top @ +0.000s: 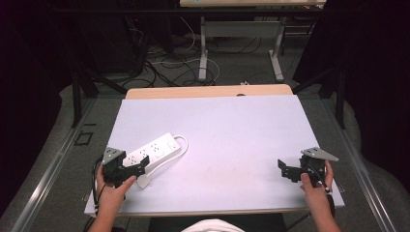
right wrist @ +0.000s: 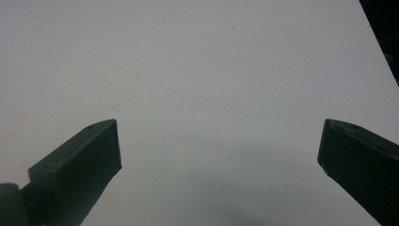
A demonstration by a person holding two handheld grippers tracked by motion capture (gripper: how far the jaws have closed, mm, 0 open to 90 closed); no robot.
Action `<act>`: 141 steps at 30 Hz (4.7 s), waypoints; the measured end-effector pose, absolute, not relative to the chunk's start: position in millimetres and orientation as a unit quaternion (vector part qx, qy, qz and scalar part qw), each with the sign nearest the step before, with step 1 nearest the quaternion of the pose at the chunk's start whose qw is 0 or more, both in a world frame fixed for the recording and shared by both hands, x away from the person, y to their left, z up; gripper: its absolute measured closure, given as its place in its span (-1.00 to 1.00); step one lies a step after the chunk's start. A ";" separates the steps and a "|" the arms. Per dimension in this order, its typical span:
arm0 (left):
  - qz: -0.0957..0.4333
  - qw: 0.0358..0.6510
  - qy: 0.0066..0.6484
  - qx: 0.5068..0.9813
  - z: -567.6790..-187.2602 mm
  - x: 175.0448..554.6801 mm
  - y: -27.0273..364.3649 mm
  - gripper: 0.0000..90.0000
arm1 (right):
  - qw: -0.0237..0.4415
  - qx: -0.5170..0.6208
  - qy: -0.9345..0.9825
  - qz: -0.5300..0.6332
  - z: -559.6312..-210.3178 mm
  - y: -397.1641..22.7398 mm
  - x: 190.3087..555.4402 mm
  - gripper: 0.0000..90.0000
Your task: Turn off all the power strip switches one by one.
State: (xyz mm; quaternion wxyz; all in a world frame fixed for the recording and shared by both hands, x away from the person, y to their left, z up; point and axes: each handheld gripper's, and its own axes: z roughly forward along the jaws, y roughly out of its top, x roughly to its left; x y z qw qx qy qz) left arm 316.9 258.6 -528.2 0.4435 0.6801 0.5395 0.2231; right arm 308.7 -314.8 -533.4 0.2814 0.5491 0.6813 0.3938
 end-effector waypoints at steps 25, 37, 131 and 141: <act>0.224 0.426 0.514 0.710 -498.1 332.7 256.3 -0.58 | 0.264 0.537 0.704 0.383 -535.5 -308.2 309.2 -1.00; 0.228 0.406 0.495 0.733 -483.0 350.6 244.5 -0.40 | 0.262 0.540 0.704 0.380 -536.8 -310.6 308.3 -1.00; 0.085 0.304 0.486 0.815 -511.7 435.6 168.6 1.00 | 0.234 0.541 0.715 0.377 -546.4 -311.4 313.1 -1.00; 0.080 0.292 0.490 0.818 -517.0 437.4 163.2 1.00 | 0.233 0.541 0.715 0.377 -546.3 -311.5 313.0 -1.00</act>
